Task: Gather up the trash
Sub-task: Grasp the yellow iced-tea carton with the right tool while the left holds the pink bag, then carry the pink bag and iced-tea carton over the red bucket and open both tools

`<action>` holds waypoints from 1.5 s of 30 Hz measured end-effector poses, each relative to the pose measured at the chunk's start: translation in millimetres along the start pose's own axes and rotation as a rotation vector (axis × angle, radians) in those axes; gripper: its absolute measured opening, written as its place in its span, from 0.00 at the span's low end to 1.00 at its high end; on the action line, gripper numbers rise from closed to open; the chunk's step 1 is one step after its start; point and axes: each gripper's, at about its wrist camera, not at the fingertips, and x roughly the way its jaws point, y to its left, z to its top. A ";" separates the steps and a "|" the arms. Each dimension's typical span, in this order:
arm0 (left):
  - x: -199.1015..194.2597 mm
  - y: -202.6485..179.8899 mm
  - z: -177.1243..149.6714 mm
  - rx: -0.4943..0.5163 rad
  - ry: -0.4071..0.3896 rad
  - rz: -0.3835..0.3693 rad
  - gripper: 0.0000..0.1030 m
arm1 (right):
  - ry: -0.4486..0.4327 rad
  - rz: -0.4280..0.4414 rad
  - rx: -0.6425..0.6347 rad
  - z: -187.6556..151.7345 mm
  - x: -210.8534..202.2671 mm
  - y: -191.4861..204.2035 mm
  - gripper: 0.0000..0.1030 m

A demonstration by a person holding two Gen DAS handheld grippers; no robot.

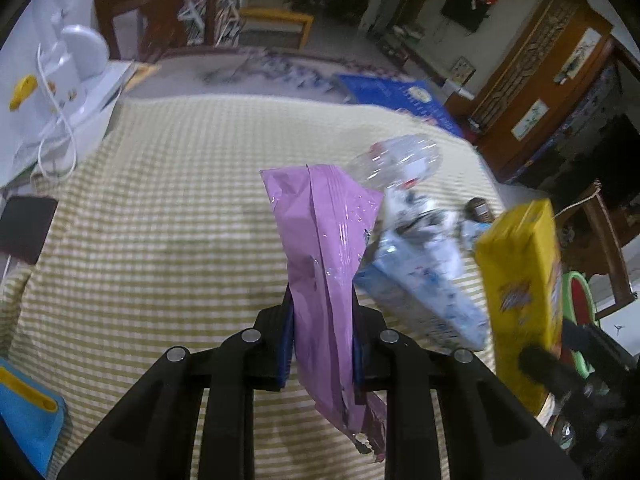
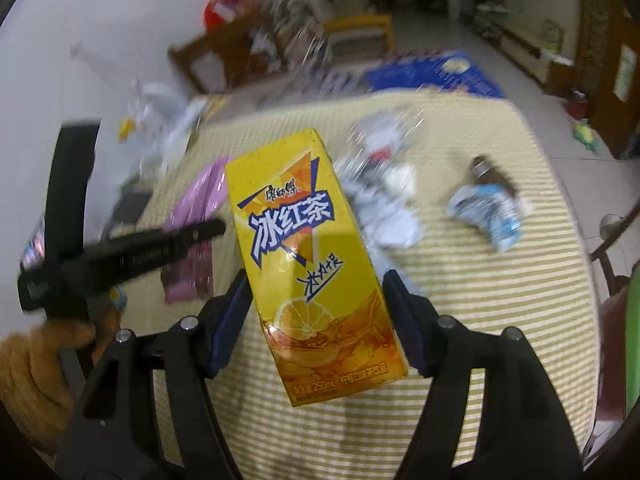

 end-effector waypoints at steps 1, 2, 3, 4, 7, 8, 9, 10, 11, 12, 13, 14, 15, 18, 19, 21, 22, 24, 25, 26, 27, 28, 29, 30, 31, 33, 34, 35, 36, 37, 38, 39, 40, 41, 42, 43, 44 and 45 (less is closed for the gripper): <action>-5.7 -7.1 0.8 0.011 -0.012 -0.009 0.19 | -0.034 -0.013 0.013 2.0 -10.8 -4.4 0.63; -8.9 -12.2 0.7 0.019 -0.019 -0.016 0.19 | -0.049 -0.020 0.019 2.2 -15.4 -5.0 0.63; -13.8 -19.1 1.0 0.030 -0.028 -0.028 0.19 | -0.066 -0.029 0.026 2.6 -21.5 -8.0 0.63; -16.1 -24.2 1.9 0.037 -0.033 -0.035 0.19 | -0.086 -0.041 0.034 3.2 -28.8 -11.1 0.63; -23.8 -43.2 -1.0 0.069 -0.049 -0.061 0.19 | -0.126 -0.062 0.053 2.0 -43.7 -18.7 0.63; -25.5 -48.3 -1.8 0.079 -0.052 -0.067 0.19 | -0.136 -0.069 0.058 1.7 -48.1 -21.6 0.64; -27.4 -54.8 -3.0 0.090 -0.054 -0.074 0.19 | -0.140 -0.073 0.062 1.4 -51.3 -24.7 0.64; -29.0 -60.1 -4.5 0.099 -0.054 -0.080 0.19 | -0.147 -0.080 0.068 0.1 -54.6 -28.4 0.64; -29.3 -63.7 -3.8 0.105 -0.054 -0.084 0.19 | -0.152 -0.083 0.075 -1.0 -56.8 -30.5 0.64; -29.9 -68.6 -4.3 0.113 -0.055 -0.087 0.19 | -0.157 -0.086 0.082 -2.1 -59.2 -33.4 0.64; -30.7 -73.2 -5.5 0.122 -0.057 -0.089 0.19 | -0.162 -0.090 0.092 -3.5 -62.2 -37.3 0.64; -30.7 -75.6 -6.4 0.127 -0.058 -0.091 0.19 | -0.166 -0.092 0.099 -4.9 -64.4 -40.1 0.64; -31.4 -80.2 -8.0 0.134 -0.058 -0.094 0.19 | -0.168 -0.092 0.104 -6.0 -65.2 -41.9 0.64; -32.6 -90.4 -10.3 0.142 -0.058 -0.098 0.19 | -0.177 -0.100 0.114 -9.6 -71.4 -51.3 0.64; -32.4 -93.5 -10.1 0.144 -0.058 -0.097 0.19 | -0.179 -0.100 0.116 -10.3 -73.3 -54.3 0.64; -33.3 -100.3 -12.5 0.148 -0.060 -0.095 0.19 | -0.182 -0.101 0.120 -12.0 -77.5 -60.8 0.64; -33.9 -103.9 -14.4 0.148 -0.060 -0.094 0.19 | -0.183 -0.101 0.122 -12.8 -78.8 -63.8 0.64; -34.3 -110.1 -17.2 0.151 -0.060 -0.090 0.19 | -0.185 -0.099 0.125 -14.0 -80.8 -69.0 0.64; -34.2 -114.2 -18.2 0.152 -0.060 -0.087 0.19 | -0.185 -0.098 0.127 -14.6 -82.0 -72.7 0.64; -34.3 -117.2 -19.6 0.151 -0.060 -0.086 0.19 | -0.184 -0.096 0.128 -15.0 -82.8 -75.6 0.64; -34.6 -120.8 -21.1 0.150 -0.059 -0.084 0.19 | -0.182 -0.092 0.129 -15.2 -83.6 -79.6 0.64; -34.4 -123.3 -21.9 0.149 -0.059 -0.082 0.19 | -0.181 -0.091 0.129 -15.1 -84.2 -82.0 0.64; -33.7 -125.4 -22.4 0.148 -0.060 -0.081 0.19 | -0.181 -0.090 0.129 -15.1 -84.9 -84.8 0.64; -33.4 -129.0 -23.4 0.146 -0.061 -0.079 0.19 | -0.181 -0.087 0.127 -14.9 -85.9 -88.1 0.64; -33.1 -131.6 -24.0 0.144 -0.062 -0.077 0.19 | -0.180 -0.084 0.125 -14.5 -86.6 -91.0 0.64; -30.0 -135.6 -23.0 0.141 -0.061 -0.075 0.19 | -0.179 -0.081 0.121 -14.3 -88.6 -97.8 0.64; -29.1 -138.9 -23.2 0.139 -0.062 -0.075 0.19 | -0.178 -0.080 0.120 -13.9 -89.4 -101.1 0.64; -28.7 -142.3 -23.6 0.137 -0.062 -0.074 0.19 | -0.178 -0.079 0.120 -13.8 -89.9 -103.7 0.64; -27.5 -146.1 -23.6 0.136 -0.062 -0.074 0.19 | -0.176 -0.078 0.119 -13.1 -90.3 -106.6 0.64; -26.7 -149.5 -23.8 0.135 -0.063 -0.073 0.19 | -0.176 -0.078 0.119 -12.8 -90.7 -108.0 0.64; -25.8 -152.6 -23.4 0.134 -0.063 -0.073 0.19 | -0.176 -0.077 0.119 -12.5 -91.6 -111.7 0.64; -25.0 -155.2 -23.0 0.133 -0.063 -0.073 0.19 | -0.176 -0.076 0.120 -12.7 -92.6 -114.6 0.64; -24.2 -160.0 -22.4 0.133 -0.065 -0.074 0.19 | -0.177 -0.076 0.120 -12.1 -93.9 -118.6 0.64; -23.4 -164.0 -21.7 0.135 -0.066 -0.073 0.19 | -0.178 -0.076 0.120 -11.4 -94.6 -120.3 0.64; -23.0 -168.3 -22.2 0.136 -0.068 -0.073 0.19 | -0.179 -0.075 0.120 -10.8 -95.6 -122.8 0.64; -22.6 -173.9 -21.7 0.138 -0.070 -0.073 0.19 | -0.180 -0.075 0.121 -10.3 -96.8 -125.9 0.64; -22.3 -178.2 -21.2 0.141 -0.071 -0.074 0.19 | -0.181 -0.075 0.121 -10.1 -98.0 -129.0 0.64; -21.9 -182.9 -20.6 0.145 -0.073 -0.074 0.19 | -0.184 -0.075 0.122 -9.8 -99.4 -132.1 0.64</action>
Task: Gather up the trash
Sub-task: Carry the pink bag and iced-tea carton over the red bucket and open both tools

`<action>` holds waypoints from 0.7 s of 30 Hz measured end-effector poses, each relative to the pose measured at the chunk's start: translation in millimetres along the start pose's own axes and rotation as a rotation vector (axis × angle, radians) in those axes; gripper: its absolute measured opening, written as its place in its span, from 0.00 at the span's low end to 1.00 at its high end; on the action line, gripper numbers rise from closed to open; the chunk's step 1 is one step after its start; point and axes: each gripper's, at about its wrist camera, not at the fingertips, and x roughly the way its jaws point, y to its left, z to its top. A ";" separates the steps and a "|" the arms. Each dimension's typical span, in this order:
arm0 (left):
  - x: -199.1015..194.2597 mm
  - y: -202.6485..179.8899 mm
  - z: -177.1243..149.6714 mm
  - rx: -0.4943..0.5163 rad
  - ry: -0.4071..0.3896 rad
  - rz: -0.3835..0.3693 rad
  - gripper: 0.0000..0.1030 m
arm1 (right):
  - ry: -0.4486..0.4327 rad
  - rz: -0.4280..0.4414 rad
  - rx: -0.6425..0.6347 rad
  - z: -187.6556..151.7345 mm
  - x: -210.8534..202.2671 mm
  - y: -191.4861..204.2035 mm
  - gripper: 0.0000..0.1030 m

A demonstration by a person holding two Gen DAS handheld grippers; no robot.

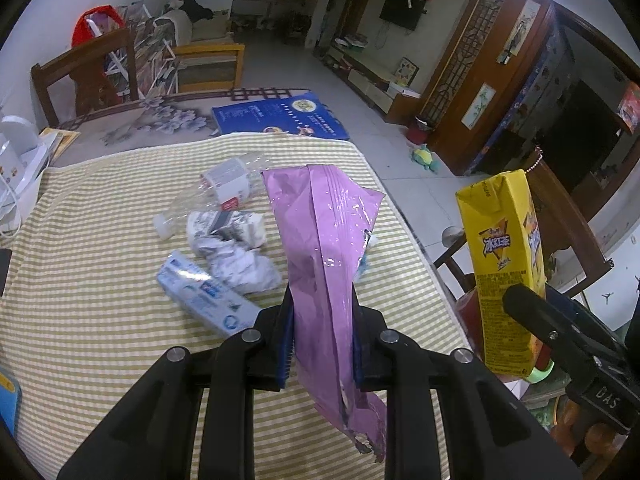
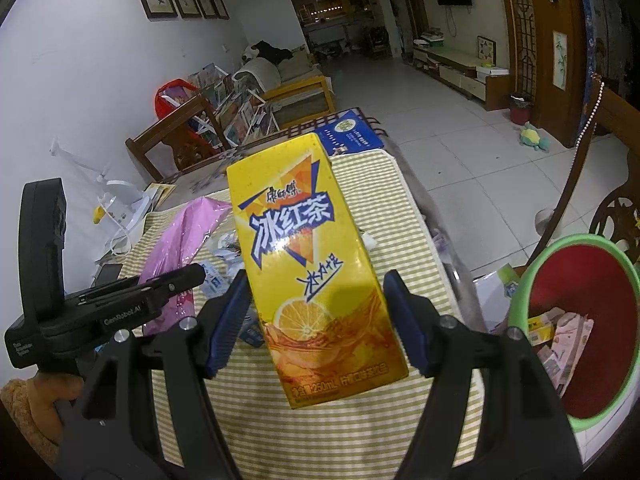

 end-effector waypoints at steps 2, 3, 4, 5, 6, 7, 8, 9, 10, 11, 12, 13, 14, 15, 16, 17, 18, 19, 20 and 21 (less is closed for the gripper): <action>1.0 -7.9 1.9 0.007 -0.003 0.001 0.19 | -0.005 0.003 0.005 2.1 -2.1 -7.0 0.64; 1.4 -11.0 3.2 0.010 -0.004 0.002 0.19 | -0.007 0.003 0.006 2.4 -2.9 -9.3 0.64; 1.7 -15.1 4.4 0.014 -0.006 0.003 0.19 | -0.010 0.003 0.007 2.6 -4.5 -12.1 0.64; 2.1 -18.5 5.3 0.017 -0.008 0.004 0.19 | -0.013 0.003 0.008 3.0 -6.1 -16.1 0.64; 2.9 -22.0 6.5 0.020 -0.009 0.005 0.19 | -0.015 0.003 0.009 3.2 -7.1 -18.5 0.64; 4.1 -24.6 7.4 0.024 -0.008 0.005 0.19 | -0.019 0.001 0.011 3.9 -8.7 -22.4 0.64; 4.8 -27.8 8.0 0.027 -0.007 0.005 0.19 | -0.021 0.000 0.014 4.2 -10.1 -26.0 0.64; 6.0 -31.1 8.9 0.031 -0.006 0.004 0.19 | -0.023 -0.001 0.017 4.4 -11.4 -30.0 0.64; 7.6 -35.6 9.7 0.036 -0.004 0.002 0.19 | -0.025 -0.003 0.022 4.2 -12.9 -34.0 0.64; 8.7 -39.7 10.1 0.043 -0.003 -0.001 0.19 | -0.026 -0.006 0.027 3.9 -14.2 -37.1 0.64; 9.3 -43.2 10.2 0.047 -0.003 -0.002 0.19 | -0.028 -0.008 0.032 4.0 -15.2 -40.0 0.64; 10.5 -47.9 10.6 0.055 -0.002 -0.006 0.19 | -0.031 -0.012 0.039 3.7 -17.0 -44.5 0.64; 11.9 -52.2 10.8 0.062 0.000 -0.008 0.19 | -0.033 -0.014 0.045 3.9 -18.2 -48.5 0.64; 13.6 -56.1 11.1 0.069 0.002 -0.011 0.19 | -0.033 -0.017 0.054 3.9 -19.3 -53.7 0.64; 15.6 -60.5 11.8 0.076 0.006 -0.015 0.19 | -0.034 -0.022 0.059 4.5 -19.8 -56.6 0.64; 16.5 -64.6 12.2 0.081 0.008 -0.018 0.19 | -0.035 -0.026 0.064 4.7 -20.8 -60.4 0.64; 17.4 -69.1 12.9 0.087 0.009 -0.022 0.19 | -0.039 -0.032 0.071 4.5 -22.8 -64.9 0.64; 18.8 -75.0 13.7 0.096 0.011 -0.027 0.19 | -0.041 -0.036 0.075 4.9 -24.1 -68.4 0.64; 19.4 -77.9 14.1 0.102 0.011 -0.030 0.19 | -0.046 -0.042 0.081 5.1 -26.2 -72.8 0.64; 20.0 -82.2 14.1 0.108 0.010 -0.034 0.19 | -0.050 -0.047 0.086 5.4 -28.3 -77.0 0.64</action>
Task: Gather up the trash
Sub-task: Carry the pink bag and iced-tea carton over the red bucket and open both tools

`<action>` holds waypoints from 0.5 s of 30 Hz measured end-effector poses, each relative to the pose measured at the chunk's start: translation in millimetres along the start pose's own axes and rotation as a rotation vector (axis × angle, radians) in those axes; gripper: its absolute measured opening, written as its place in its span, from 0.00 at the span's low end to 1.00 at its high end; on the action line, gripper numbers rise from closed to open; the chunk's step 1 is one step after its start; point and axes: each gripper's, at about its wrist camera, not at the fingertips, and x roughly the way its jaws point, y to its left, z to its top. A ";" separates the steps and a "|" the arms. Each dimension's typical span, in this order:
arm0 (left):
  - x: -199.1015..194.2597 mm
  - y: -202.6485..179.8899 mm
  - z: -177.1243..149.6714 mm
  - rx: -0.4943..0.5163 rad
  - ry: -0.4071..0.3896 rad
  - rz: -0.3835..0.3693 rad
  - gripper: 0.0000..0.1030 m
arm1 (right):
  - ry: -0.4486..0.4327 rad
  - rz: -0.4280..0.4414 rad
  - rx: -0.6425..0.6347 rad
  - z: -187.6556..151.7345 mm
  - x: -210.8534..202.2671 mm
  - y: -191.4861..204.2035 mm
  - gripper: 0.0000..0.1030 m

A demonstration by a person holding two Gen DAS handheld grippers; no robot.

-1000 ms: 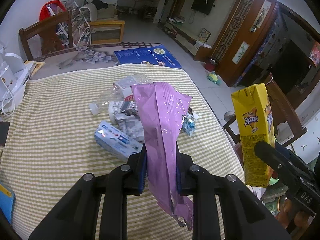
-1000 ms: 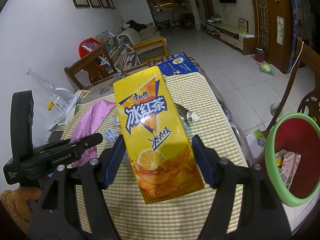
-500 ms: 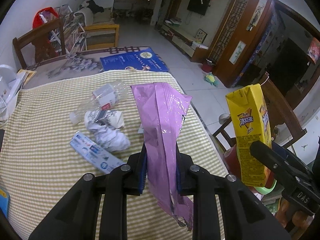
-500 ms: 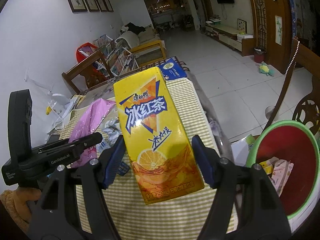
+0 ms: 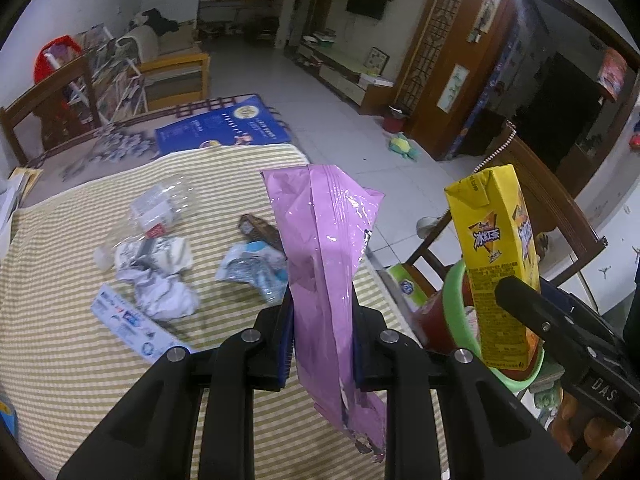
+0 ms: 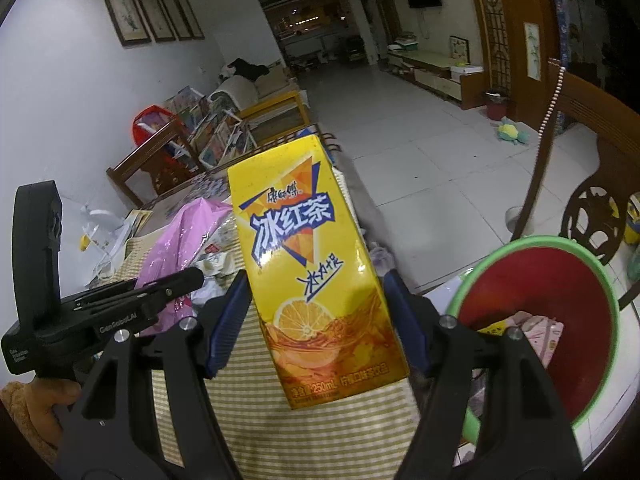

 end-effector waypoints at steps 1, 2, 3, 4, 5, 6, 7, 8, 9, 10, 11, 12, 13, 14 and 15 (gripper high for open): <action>1.0 -5.2 1.0 0.007 -0.001 -0.005 0.19 | -0.003 -0.004 0.004 0.4 -1.1 -2.8 0.64; 1.8 -10.5 2.2 0.013 -0.002 -0.008 0.19 | -0.005 -0.009 0.008 0.5 -2.7 -6.2 0.64; 2.5 -14.8 2.8 0.018 -0.003 -0.012 0.19 | -0.008 -0.015 0.013 0.4 -4.5 -10.0 0.64; 3.4 -20.8 3.9 0.026 -0.004 -0.017 0.19 | -0.011 -0.019 0.020 0.3 -6.4 -14.1 0.64; 3.9 -23.3 4.2 0.031 -0.004 -0.020 0.19 | -0.013 -0.023 0.025 -0.1 -8.3 -18.7 0.64; 4.8 -28.7 5.0 0.040 -0.004 -0.024 0.19 | -0.015 -0.027 0.031 -0.2 -9.7 -22.5 0.64; 5.7 -31.9 4.8 0.045 -0.003 -0.025 0.19 | -0.019 -0.031 0.040 -0.7 -11.5 -27.1 0.64; 7.2 -35.4 4.7 0.051 -0.002 -0.028 0.19 | -0.022 -0.035 0.048 -1.2 -12.8 -29.2 0.64; 8.6 -39.2 5.8 0.055 0.000 -0.030 0.19 | -0.025 -0.039 0.054 -1.4 -14.2 -32.7 0.64; 9.6 -45.0 5.8 0.061 0.003 -0.033 0.19 | -0.029 -0.045 0.064 -1.8 -16.3 -38.1 0.64; 10.5 -50.7 5.8 0.066 0.004 -0.036 0.19 | -0.031 -0.048 0.069 -1.7 -17.6 -40.6 0.64; 11.5 -56.0 6.0 0.073 0.005 -0.039 0.19 | -0.036 -0.053 0.077 -1.9 -19.7 -45.5 0.64; 12.7 -59.9 6.2 0.077 0.006 -0.041 0.19 | -0.039 -0.057 0.082 -1.5 -22.5 -52.2 0.64; 14.2 -65.4 6.4 0.083 0.007 -0.045 0.19 | -0.041 -0.062 0.088 -1.4 -24.0 -56.1 0.64; 15.4 -69.9 6.5 0.087 0.008 -0.048 0.19 | -0.044 -0.070 0.096 -1.4 -26.3 -61.6 0.63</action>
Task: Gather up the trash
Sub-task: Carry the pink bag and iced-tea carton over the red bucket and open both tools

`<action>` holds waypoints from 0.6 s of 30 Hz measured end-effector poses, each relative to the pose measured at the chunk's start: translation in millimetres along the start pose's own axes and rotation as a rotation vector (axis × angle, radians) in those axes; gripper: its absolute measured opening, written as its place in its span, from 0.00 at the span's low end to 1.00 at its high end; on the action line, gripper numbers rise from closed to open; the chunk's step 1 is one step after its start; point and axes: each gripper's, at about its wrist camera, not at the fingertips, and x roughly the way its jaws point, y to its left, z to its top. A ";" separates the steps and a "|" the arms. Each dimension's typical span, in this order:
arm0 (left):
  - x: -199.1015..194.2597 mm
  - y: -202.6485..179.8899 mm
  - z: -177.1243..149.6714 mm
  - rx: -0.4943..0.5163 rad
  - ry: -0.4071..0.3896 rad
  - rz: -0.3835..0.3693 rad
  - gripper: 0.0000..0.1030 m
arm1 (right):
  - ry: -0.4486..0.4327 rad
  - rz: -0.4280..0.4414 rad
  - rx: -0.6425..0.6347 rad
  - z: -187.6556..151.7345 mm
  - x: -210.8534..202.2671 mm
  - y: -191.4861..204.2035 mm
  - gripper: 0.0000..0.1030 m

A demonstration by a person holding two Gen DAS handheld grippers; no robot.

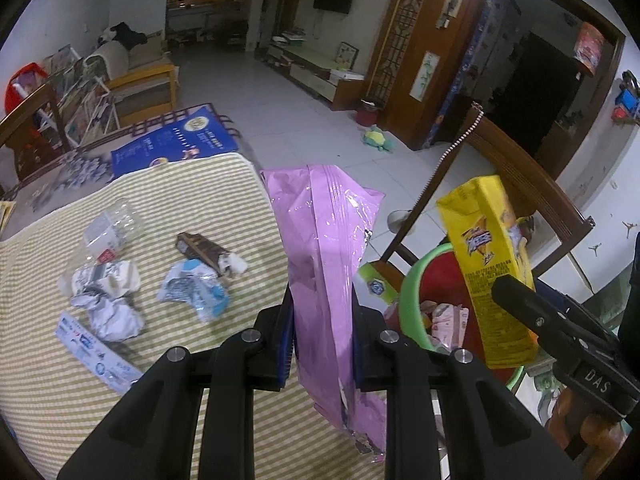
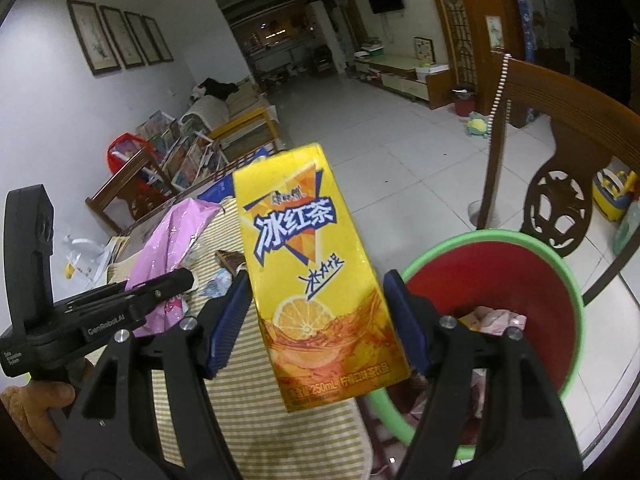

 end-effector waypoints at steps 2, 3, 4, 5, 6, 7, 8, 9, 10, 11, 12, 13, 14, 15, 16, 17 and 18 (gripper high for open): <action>4.3 -7.5 1.7 0.007 0.005 -0.010 0.19 | -0.002 -0.009 0.012 1.1 -2.8 -9.9 0.58; 5.8 -9.4 2.1 0.009 0.007 -0.014 0.19 | -0.004 -0.016 0.018 1.5 -4.3 -14.5 0.57; 9.1 -17.3 3.1 0.014 0.010 -0.022 0.19 | -0.008 -0.027 0.025 1.8 -7.1 -20.9 0.55; 11.0 -21.5 3.8 0.018 0.012 -0.028 0.19 | -0.010 -0.032 0.028 2.1 -9.6 -25.8 0.53; 13.6 -27.1 4.7 0.025 0.014 -0.035 0.19 | -0.011 -0.042 0.031 2.1 -12.0 -31.6 0.48; 15.7 -32.3 4.5 0.031 0.017 -0.042 0.19 | -0.011 -0.049 0.035 1.3 -13.8 -35.9 0.45; 18.2 -37.1 5.0 0.036 0.021 -0.048 0.19 | -0.011 -0.057 0.040 0.7 -15.5 -41.4 0.45; 21.6 -43.4 5.4 0.043 0.028 -0.057 0.19 | -0.013 -0.066 0.049 -0.6 -17.5 -47.8 0.44; 24.2 -48.6 5.8 0.049 0.034 -0.063 0.19 | -0.016 -0.079 0.068 -0.8 -20.4 -57.5 0.45; 27.3 -54.1 5.9 0.057 0.039 -0.070 0.19 | -0.018 -0.086 0.080 -1.3 -22.3 -62.0 0.45; 29.6 -58.0 6.1 0.065 0.043 -0.075 0.19 | -0.021 -0.095 0.092 -2.2 -24.6 -67.6 0.45; 32.8 -66.6 6.2 0.079 0.050 -0.087 0.19 | -0.026 -0.107 0.106 -2.6 -27.8 -74.6 0.45; 36.3 -73.7 5.8 0.093 0.059 -0.100 0.19 | -0.031 -0.117 0.118 -3.5 -30.8 -80.8 0.45; 41.2 -81.3 5.1 0.109 0.076 -0.118 0.19 | -0.037 -0.128 0.132 -4.6 -33.7 -86.2 0.45; 44.9 -86.1 4.3 0.116 0.088 -0.130 0.19 | -0.045 -0.140 0.157 -5.6 -37.4 -94.1 0.45; 49.5 -92.3 3.1 0.123 0.100 -0.144 0.19 | -0.049 -0.145 0.176 -6.8 -40.1 -100.7 0.45; 54.4 -101.2 2.0 0.138 0.113 -0.158 0.19 | -0.052 -0.152 0.190 -7.9 -42.7 -106.4 0.45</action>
